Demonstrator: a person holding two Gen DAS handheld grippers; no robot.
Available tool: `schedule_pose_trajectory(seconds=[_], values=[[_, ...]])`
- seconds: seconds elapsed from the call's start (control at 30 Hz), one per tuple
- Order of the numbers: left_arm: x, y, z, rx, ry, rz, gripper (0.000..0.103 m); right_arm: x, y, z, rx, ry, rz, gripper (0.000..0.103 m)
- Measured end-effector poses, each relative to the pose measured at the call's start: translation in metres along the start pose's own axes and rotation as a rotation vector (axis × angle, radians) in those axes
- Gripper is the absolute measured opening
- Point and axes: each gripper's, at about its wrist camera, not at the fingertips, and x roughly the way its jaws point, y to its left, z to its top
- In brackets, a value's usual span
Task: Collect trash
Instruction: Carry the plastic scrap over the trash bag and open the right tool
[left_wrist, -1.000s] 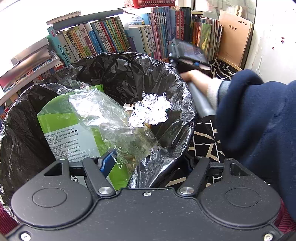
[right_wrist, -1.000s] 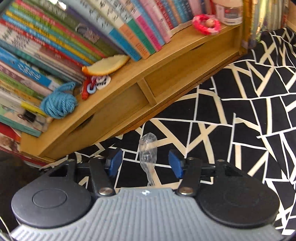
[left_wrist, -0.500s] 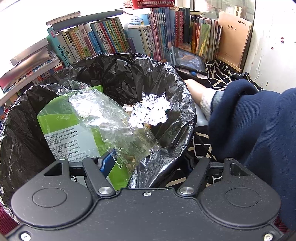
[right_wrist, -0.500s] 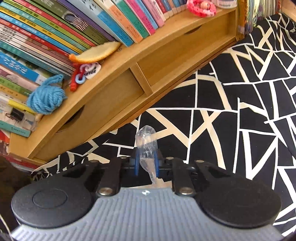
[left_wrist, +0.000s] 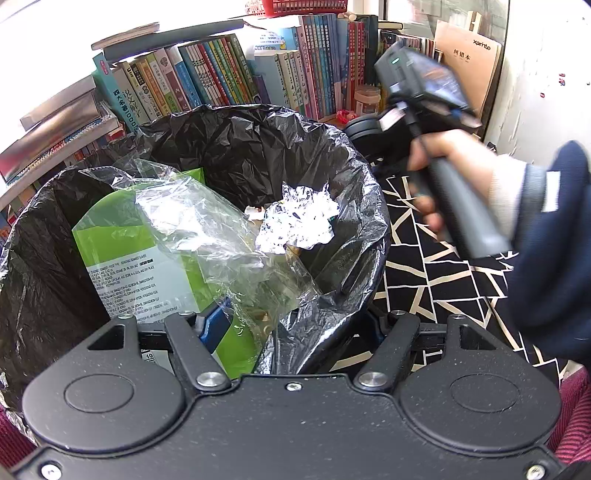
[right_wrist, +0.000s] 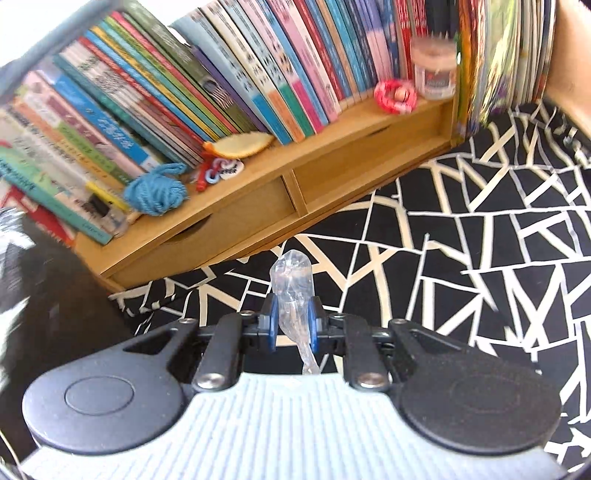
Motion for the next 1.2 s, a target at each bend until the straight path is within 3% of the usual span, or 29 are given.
schedule_pose_trajectory(seconds=[0.2,0.37,0.63,0.83,1.0,1.2], values=[[0.000,0.000,0.000,0.000,0.000,0.000,0.068,-0.037,-0.006,-0.006,-0.035,-0.040,0.008,0.021],[0.000,0.000,0.000,-0.001,-0.001,0.006,0.068,-0.075,-0.010,-0.015,-0.009,-0.124,0.072,0.021],[0.000,-0.001,0.000,0.001,-0.006,0.015,0.068,-0.121,-0.007,-0.017,0.019,-0.290,0.218,0.021],[0.000,0.000,0.000,0.004,-0.008,0.012,0.068,-0.147,0.010,-0.019,-0.045,-0.365,0.398,0.021],[0.000,-0.001,0.000,0.004,-0.008,0.013,0.068,-0.160,0.027,-0.024,-0.100,-0.382,0.546,0.022],[0.000,-0.001,0.000,0.007,-0.007,0.011,0.068,-0.157,0.044,-0.035,-0.161,-0.353,0.587,0.024]])
